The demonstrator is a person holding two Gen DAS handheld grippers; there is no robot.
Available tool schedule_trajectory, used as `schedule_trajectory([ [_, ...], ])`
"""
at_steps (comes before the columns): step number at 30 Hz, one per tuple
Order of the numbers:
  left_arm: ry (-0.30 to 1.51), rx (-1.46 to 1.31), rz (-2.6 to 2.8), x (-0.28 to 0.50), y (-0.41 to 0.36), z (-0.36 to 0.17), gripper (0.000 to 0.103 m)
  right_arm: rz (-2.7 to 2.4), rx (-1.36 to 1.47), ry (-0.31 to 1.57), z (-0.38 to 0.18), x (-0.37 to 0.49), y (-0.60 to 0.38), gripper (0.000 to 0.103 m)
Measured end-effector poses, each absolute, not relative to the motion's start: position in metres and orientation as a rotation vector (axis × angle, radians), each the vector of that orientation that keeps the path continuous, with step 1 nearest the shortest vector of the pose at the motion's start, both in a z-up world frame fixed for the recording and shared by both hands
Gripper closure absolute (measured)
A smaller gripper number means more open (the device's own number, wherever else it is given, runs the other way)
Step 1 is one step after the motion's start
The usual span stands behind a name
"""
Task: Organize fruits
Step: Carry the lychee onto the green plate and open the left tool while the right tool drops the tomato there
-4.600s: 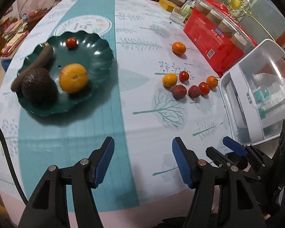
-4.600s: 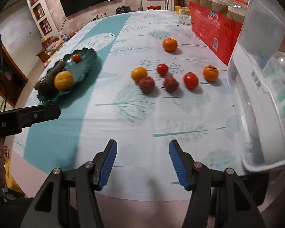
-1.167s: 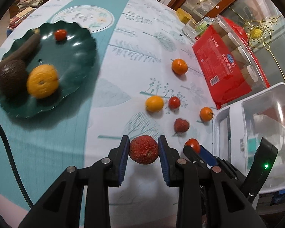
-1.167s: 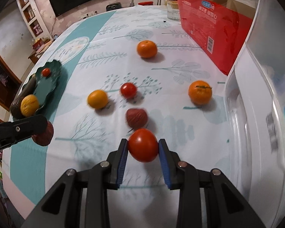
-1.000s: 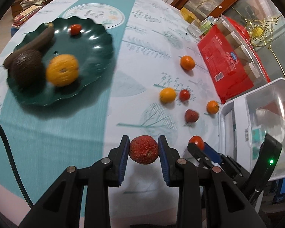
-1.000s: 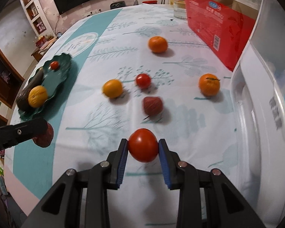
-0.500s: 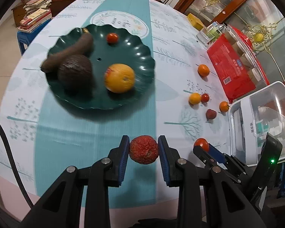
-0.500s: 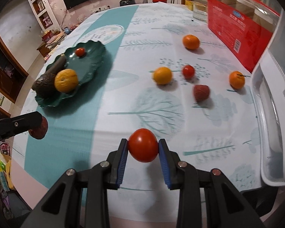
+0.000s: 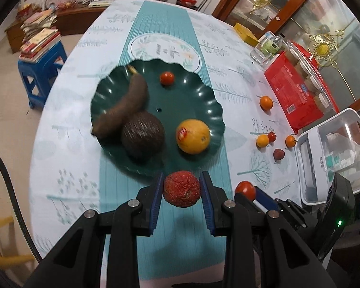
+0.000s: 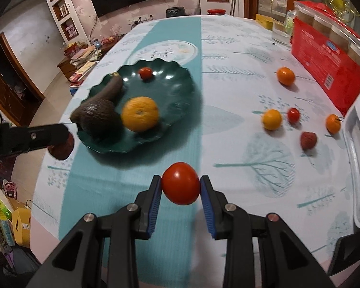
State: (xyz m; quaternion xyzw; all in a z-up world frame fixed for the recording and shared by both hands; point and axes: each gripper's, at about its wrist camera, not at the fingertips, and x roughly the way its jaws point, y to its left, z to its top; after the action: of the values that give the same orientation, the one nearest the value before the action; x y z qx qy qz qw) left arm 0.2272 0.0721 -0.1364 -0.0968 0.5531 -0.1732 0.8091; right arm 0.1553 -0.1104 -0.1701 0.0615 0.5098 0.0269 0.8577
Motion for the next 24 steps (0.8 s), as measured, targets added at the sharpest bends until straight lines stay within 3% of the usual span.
schedule_trajectory([
  [24, 1.084, -0.131, -0.546, 0.32, 0.09, -0.152, 0.073, 0.061, 0.077, 0.923, -0.169, 0.193, -0.02, 0.07],
])
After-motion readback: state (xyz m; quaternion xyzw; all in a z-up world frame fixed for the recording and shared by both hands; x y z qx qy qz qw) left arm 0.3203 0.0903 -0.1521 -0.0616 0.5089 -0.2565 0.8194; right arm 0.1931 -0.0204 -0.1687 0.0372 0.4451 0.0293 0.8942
